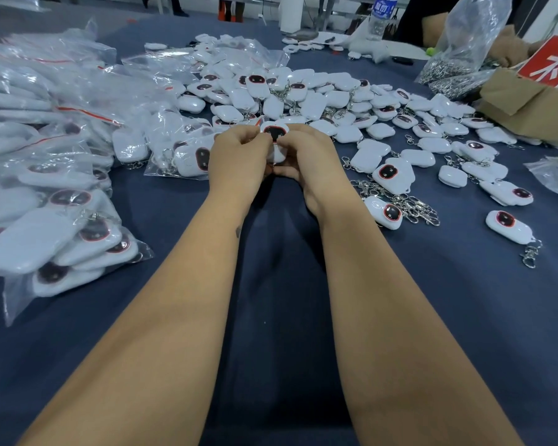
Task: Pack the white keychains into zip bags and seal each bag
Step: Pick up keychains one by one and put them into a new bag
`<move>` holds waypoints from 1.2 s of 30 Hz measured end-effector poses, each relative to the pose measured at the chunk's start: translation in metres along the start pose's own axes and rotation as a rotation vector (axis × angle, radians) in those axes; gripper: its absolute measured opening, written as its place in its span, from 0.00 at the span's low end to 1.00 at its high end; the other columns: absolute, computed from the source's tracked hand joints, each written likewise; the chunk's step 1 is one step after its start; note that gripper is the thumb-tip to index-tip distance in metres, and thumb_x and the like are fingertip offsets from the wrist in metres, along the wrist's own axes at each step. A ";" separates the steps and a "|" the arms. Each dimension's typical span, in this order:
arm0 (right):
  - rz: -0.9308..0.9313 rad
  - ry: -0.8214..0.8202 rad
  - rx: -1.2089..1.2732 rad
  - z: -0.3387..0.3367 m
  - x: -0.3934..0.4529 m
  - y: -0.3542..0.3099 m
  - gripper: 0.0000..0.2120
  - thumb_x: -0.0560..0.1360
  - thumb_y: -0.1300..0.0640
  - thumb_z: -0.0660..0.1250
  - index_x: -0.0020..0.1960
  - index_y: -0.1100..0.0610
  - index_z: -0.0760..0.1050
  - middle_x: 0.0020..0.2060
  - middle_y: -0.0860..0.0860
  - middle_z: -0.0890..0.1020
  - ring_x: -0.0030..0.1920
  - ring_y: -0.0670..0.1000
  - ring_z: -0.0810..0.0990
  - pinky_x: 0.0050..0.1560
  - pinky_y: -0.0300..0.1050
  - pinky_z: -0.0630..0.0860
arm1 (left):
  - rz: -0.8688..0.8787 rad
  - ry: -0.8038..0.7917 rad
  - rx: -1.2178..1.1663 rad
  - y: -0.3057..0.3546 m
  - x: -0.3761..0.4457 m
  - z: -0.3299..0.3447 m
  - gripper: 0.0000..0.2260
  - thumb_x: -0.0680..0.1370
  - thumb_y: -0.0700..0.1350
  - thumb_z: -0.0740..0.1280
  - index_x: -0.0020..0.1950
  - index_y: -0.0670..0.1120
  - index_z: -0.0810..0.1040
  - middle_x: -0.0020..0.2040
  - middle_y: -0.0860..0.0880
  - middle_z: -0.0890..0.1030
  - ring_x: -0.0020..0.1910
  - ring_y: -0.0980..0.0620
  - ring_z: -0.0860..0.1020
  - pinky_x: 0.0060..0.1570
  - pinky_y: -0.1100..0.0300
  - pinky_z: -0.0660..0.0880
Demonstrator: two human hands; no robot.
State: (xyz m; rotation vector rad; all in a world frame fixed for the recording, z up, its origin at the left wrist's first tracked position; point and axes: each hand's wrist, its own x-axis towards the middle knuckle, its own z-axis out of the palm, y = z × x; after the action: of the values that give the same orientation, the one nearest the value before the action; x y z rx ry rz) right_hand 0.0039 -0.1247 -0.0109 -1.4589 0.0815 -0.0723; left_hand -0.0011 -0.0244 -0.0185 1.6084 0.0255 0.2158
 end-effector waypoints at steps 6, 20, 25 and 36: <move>-0.039 -0.009 0.010 0.001 -0.001 0.002 0.10 0.75 0.68 0.60 0.43 0.58 0.77 0.36 0.55 0.81 0.39 0.52 0.79 0.54 0.59 0.80 | -0.007 -0.010 0.002 0.002 -0.001 0.000 0.08 0.75 0.41 0.64 0.36 0.48 0.77 0.30 0.52 0.76 0.27 0.55 0.72 0.31 0.64 0.70; -0.073 0.041 -0.113 0.003 -0.002 0.003 0.11 0.77 0.66 0.59 0.43 0.55 0.76 0.40 0.55 0.81 0.42 0.53 0.78 0.54 0.65 0.79 | -0.041 -0.028 -0.014 0.002 0.001 0.000 0.10 0.73 0.41 0.63 0.32 0.49 0.75 0.28 0.52 0.77 0.25 0.56 0.73 0.27 0.67 0.69; -0.069 0.030 -0.075 0.002 -0.003 0.001 0.11 0.76 0.66 0.59 0.41 0.55 0.76 0.35 0.53 0.80 0.38 0.52 0.78 0.52 0.60 0.80 | -0.028 -0.027 -0.006 0.002 0.001 0.000 0.09 0.74 0.43 0.65 0.33 0.48 0.76 0.27 0.53 0.76 0.24 0.57 0.73 0.26 0.68 0.69; -0.060 0.028 -0.098 0.002 -0.004 0.000 0.13 0.74 0.67 0.60 0.39 0.54 0.78 0.36 0.53 0.80 0.38 0.51 0.77 0.42 0.47 0.78 | 0.003 0.003 0.142 -0.001 0.004 0.002 0.09 0.75 0.46 0.65 0.40 0.42 0.80 0.37 0.43 0.82 0.34 0.50 0.75 0.42 0.49 0.78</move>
State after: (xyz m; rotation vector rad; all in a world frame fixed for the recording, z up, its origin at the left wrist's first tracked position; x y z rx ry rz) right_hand -0.0001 -0.1220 -0.0110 -1.5582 0.0655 -0.1394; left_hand 0.0034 -0.0255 -0.0190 1.7498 0.0420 0.2225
